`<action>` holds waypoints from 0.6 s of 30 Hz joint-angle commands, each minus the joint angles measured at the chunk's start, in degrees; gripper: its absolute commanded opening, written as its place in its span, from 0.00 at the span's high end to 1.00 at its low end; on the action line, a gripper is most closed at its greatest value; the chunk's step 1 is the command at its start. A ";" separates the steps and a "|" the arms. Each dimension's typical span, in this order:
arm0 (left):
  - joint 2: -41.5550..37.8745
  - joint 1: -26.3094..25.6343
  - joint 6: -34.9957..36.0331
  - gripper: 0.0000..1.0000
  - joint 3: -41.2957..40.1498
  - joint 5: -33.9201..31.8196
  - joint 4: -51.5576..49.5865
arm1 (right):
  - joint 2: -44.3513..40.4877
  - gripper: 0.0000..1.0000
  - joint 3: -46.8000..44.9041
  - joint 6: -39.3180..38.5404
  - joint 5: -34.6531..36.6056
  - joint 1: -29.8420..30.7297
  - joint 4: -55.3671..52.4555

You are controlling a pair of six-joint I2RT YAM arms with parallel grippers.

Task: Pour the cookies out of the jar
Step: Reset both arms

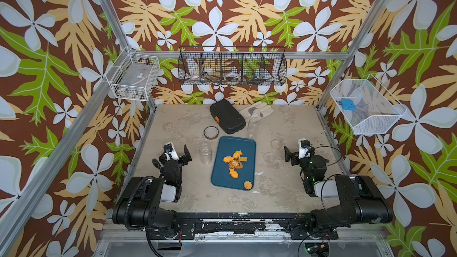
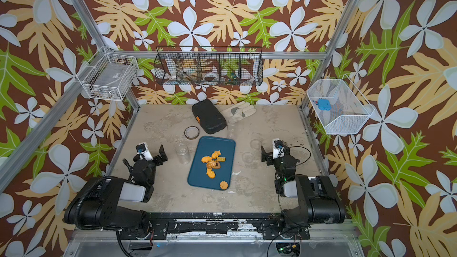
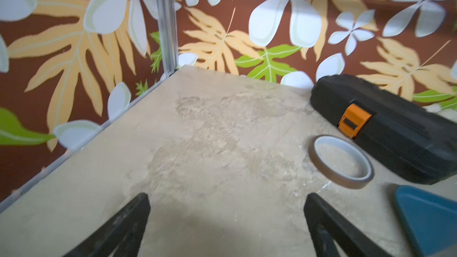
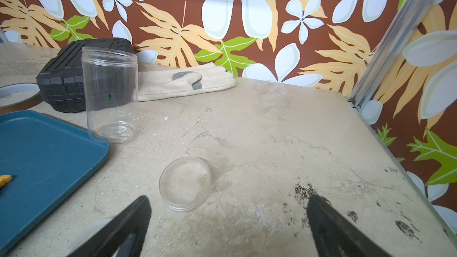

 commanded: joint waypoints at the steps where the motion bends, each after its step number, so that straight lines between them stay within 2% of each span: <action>1: 0.09 0.05 1.14 0.00 0.09 1.53 3.11 | 0.05 0.00 0.15 -0.31 0.37 0.06 1.53; 18: 0.08 0.10 1.50 0.00 0.33 2.55 2.53 | 0.57 0.00 0.69 -0.32 0.39 0.03 0.96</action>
